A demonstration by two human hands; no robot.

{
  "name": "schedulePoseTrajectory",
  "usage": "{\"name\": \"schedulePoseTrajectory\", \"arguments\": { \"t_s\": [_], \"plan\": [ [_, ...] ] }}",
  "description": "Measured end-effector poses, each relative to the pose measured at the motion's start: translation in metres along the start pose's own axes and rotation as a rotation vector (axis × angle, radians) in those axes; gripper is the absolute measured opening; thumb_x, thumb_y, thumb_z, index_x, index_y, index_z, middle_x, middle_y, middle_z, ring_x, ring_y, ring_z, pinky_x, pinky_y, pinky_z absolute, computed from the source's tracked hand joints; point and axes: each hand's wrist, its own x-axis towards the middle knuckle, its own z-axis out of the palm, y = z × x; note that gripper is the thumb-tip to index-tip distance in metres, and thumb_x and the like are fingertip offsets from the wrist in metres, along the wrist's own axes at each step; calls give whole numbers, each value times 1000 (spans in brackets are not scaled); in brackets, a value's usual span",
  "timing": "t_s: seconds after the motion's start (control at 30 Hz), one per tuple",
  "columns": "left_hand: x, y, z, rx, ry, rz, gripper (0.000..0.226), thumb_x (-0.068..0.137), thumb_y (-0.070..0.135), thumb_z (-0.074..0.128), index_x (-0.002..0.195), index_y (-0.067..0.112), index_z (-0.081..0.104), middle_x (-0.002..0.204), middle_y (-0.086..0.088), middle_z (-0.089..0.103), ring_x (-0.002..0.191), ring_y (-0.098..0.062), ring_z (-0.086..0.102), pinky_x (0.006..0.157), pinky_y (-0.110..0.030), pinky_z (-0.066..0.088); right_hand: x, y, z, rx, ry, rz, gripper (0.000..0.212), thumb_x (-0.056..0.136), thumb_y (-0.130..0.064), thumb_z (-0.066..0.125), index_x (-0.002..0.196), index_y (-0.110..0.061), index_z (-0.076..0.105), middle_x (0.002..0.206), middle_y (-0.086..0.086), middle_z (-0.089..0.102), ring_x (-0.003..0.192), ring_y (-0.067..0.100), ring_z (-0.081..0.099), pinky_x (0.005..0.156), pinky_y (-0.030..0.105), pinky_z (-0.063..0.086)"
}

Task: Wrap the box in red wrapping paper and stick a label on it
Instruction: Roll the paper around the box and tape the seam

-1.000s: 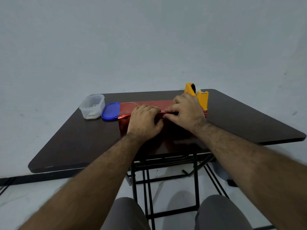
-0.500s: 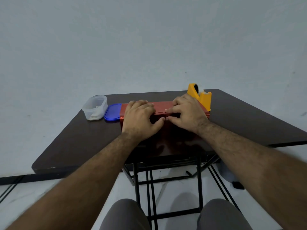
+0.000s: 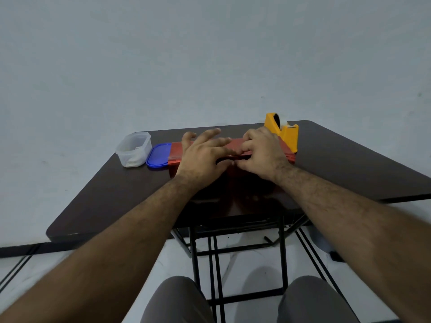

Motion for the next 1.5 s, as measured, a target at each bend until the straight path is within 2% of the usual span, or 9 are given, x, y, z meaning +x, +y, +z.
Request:
{"name": "schedulePoseTrajectory", "arguments": {
  "t_s": [0.2,0.4,0.5,0.7,0.9,1.1,1.27,1.4,1.5],
  "plan": [
    [-6,2,8,-120,-14,-102,31,87,46,76,118,43,79,147,20,63,151,-14,37,111,-54,18,-1,-2,-3,4,-104,39,52,63,-55,93,109,-36,79,108,-13,53,116,16,44,95,39,30],
    [-3,4,12,-151,42,-143,18,91,47,74,107,42,81,145,21,64,149,-14,39,109,-57,24,-1,4,-4,146,-72,46,30,76,-58,83,101,-41,82,104,-14,56,114,14,46,98,44,30],
    [-3,2,12,-123,-16,-125,30,83,46,81,113,41,79,149,21,60,151,-13,34,111,-59,24,0,3,-3,126,-59,48,20,86,-55,78,100,-41,83,103,-15,57,115,14,46,100,46,31],
    [-4,2,5,-96,-30,-132,40,80,61,77,112,37,79,148,19,61,150,-11,34,114,-56,19,-3,1,-6,-10,-41,-14,29,84,-61,77,106,-44,82,100,-16,53,113,17,48,98,46,31],
    [0,5,4,-47,2,-107,43,81,70,70,104,35,79,144,17,64,148,-12,39,112,-54,20,-12,-3,-1,-234,107,-209,23,82,-47,82,94,-28,86,91,-4,64,102,28,60,93,49,40],
    [0,2,3,-44,-74,-36,45,86,69,65,120,41,75,151,16,59,151,-14,35,113,-57,18,-5,-1,-5,-190,103,-241,21,77,-46,85,84,-27,84,91,-8,66,103,26,59,92,46,36],
    [10,2,0,-44,-50,-84,41,78,71,71,98,36,74,148,19,60,151,-12,34,114,-56,19,-3,3,-4,-196,94,-259,20,79,-46,84,86,-27,82,94,-8,68,104,25,59,90,47,38],
    [10,0,-2,-18,-129,-14,52,79,75,69,119,42,73,153,16,55,152,-13,32,116,-61,16,0,3,-7,-166,48,-210,27,80,-55,79,89,-30,81,97,-8,69,108,25,59,94,48,40],
    [5,-8,-4,15,-101,-31,51,80,76,69,113,37,77,142,16,64,146,-12,41,113,-56,20,0,7,-9,-147,0,-161,42,79,-69,67,94,-33,81,100,-10,70,108,21,59,98,47,40]
  ]
}}
